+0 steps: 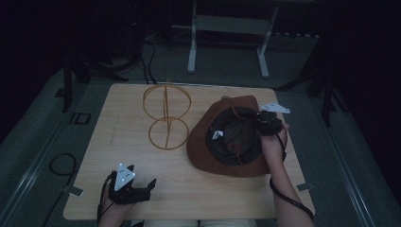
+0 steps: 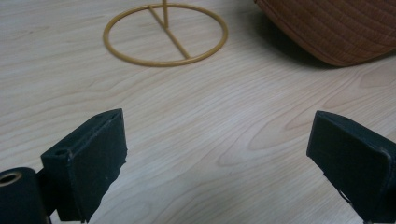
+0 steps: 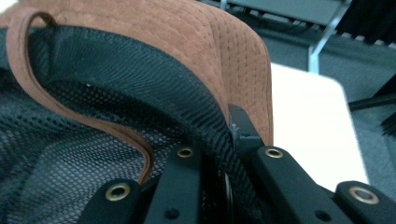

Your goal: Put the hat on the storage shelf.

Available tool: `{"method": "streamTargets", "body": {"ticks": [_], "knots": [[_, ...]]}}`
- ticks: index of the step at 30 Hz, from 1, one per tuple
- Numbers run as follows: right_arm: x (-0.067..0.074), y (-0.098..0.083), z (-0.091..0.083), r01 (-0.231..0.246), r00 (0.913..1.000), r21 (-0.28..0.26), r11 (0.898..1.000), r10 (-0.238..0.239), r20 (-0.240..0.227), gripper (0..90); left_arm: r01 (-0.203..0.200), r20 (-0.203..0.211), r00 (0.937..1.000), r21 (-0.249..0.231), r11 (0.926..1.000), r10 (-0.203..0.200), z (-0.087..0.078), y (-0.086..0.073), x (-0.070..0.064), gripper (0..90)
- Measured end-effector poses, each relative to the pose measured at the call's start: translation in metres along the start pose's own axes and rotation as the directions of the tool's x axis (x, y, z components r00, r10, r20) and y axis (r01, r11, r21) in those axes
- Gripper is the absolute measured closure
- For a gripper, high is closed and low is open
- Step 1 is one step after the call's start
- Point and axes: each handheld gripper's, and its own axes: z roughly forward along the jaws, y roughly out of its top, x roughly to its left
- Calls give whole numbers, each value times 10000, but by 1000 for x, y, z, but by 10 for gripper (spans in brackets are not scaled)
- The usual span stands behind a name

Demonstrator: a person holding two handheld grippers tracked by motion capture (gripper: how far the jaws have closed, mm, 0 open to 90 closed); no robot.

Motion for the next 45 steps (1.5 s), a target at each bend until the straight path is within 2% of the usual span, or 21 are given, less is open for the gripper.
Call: {"method": "streamTargets", "body": {"ticks": [3, 5, 8, 10, 15, 18, 22, 25, 32, 35, 39, 45], "knots": [[-2, 3, -13, -36, 9999, -443, 9990, 41, 99, 845, 35, 143, 9999, -66, 10000, -34, 4, 3, -3, 66], [-3, 4, -23, -183, 9998, -696, 9974, 184, -1, 845, -102, 232, 9997, 8, 9999, 102, 8, 5, -6, 66], [-3, 4, -32, -195, 9998, -863, 9961, 189, -76, 844, -305, 339, 9990, 129, 9994, 301, 13, 12, -12, 66], [-3, 2, -38, -269, 9996, -942, 9952, 257, -143, 845, -242, 538, 9983, 75, 9997, 238, 15, 18, -14, 66], [0, -1, -49, -144, 9999, -1086, 9940, 136, -83, 844, -339, 946, 9949, -98, 9994, 347, 22, 42, -23, 73], [2, -3, -54, -90, 9999, -1150, 9933, 75, -134, 844, -669, 1043, 9922, -93, 9977, 675, 27, 58, -30, 73], [3, -5, -58, -85, 9999, -1203, 9927, 72, -113, 844, -830, 1220, 9890, -112, 9965, 838, 34, 76, -40, 73], [4, -6, -62, -86, 10000, -1265, 9919, 83, -29, 844, -820, 1022, 9913, -180, 9965, 834, 41, 87, -49, 73], [7, -8, -63, -59, 10000, -1216, 9926, 57, -22, 844, -1299, 1314, 9824, -286, 9911, 1325, 57, 119, -69, 73], [9, -10, -63, -58, 9999, -1214, 9926, 44, -120, 844, -1230, 1469, 9809, -389, 9916, 1274, 63, 133, -76, 73], [11, -9, -65, -11, 9999, -1231, 9924, -7, -142, 844, -1526, 1525, 9759, -343, 9877, 1561, 74, 151, -89, 73], [14, -8, -65, -45, 9997, -1236, 9923, 16, -234, 843, -1545, 1755, 9716, -358, 9873, 1584, 93, 177, -103, 89]]}}
